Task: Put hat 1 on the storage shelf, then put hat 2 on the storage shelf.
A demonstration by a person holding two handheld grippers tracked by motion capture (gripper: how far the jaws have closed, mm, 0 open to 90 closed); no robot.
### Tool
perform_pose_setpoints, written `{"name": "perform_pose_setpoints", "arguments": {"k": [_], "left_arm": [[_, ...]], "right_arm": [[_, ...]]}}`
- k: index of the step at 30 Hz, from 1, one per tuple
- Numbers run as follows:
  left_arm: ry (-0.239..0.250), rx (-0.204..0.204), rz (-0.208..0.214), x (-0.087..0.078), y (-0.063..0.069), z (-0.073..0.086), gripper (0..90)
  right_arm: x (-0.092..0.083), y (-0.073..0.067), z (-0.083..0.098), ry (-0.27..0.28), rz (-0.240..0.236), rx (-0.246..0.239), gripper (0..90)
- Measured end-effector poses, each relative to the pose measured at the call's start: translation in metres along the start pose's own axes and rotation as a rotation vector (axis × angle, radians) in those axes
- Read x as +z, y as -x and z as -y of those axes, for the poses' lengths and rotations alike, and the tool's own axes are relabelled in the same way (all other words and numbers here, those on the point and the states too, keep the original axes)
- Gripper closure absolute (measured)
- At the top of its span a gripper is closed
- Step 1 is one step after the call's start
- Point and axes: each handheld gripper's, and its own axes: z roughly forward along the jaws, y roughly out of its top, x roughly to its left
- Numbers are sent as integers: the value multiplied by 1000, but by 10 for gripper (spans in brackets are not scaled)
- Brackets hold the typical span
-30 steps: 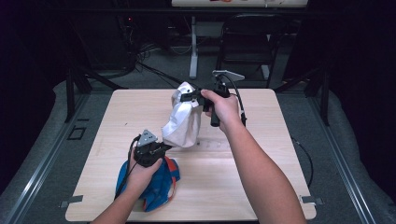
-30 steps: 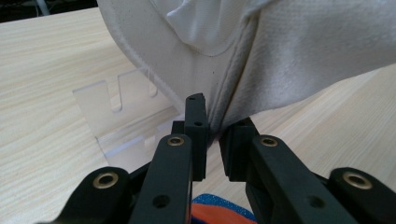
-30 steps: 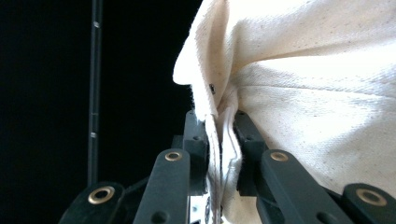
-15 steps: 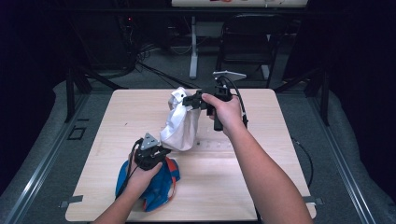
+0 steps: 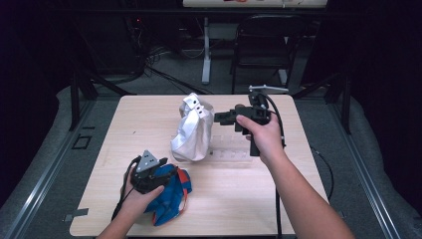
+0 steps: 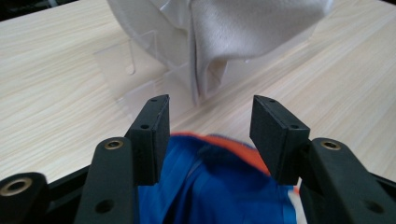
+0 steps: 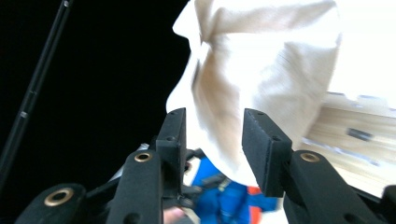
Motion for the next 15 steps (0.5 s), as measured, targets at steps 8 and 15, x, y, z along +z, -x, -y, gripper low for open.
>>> {"name": "perform_pose_setpoints", "arguments": {"k": [8,15], "left_arm": [[2,-46,-10,-25,-12,16,458],[-38,-5,-38,-34,-12,31,434]], "right_arm": [[-27,20,53,70,161,-151,566],[-32,47,94,88,215,-197,563]]}}
